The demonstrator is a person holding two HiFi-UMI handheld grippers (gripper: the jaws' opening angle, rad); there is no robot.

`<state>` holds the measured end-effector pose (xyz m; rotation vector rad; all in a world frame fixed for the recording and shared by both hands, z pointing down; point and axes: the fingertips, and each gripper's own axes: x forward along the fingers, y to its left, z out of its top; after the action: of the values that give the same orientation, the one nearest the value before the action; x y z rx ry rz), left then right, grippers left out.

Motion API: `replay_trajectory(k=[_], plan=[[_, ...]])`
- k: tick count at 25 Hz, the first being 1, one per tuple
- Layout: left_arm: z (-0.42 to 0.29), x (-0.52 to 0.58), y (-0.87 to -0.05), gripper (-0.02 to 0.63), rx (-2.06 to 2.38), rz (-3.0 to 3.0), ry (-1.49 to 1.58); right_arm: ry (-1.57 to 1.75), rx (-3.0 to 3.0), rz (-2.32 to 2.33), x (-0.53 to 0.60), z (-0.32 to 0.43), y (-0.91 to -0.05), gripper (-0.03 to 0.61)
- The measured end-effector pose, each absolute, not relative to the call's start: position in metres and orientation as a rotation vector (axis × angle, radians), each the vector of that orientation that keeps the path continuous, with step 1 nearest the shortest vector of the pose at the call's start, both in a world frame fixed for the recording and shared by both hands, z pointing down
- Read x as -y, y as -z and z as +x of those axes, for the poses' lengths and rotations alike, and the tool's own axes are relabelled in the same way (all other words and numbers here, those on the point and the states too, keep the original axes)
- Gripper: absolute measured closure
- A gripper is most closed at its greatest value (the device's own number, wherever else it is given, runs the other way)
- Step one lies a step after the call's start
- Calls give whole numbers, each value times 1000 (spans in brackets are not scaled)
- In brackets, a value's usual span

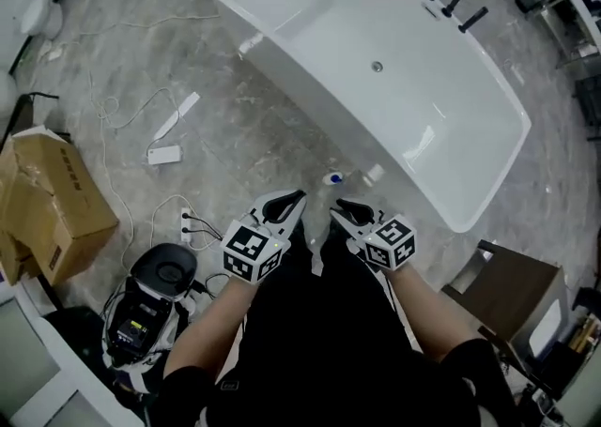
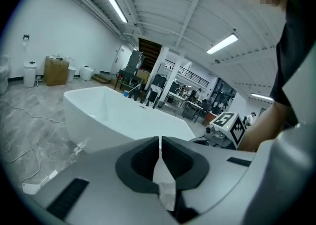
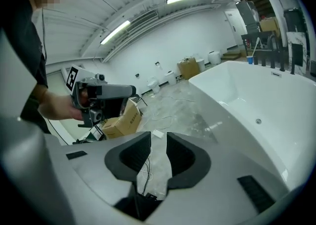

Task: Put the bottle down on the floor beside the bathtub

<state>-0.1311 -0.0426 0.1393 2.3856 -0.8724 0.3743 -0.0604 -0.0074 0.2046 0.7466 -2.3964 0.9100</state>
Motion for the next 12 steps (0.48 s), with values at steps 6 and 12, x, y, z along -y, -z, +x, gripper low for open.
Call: replay_trajectory(k=[6, 12], plan=[[-144, 31, -91, 588, 924, 2350, -318, -953, 2498, 726, -2, -89, -128, 468], [-157, 20, -51, 588, 976, 2391, -303, -890, 2679, 799, -2, -88, -46, 526]])
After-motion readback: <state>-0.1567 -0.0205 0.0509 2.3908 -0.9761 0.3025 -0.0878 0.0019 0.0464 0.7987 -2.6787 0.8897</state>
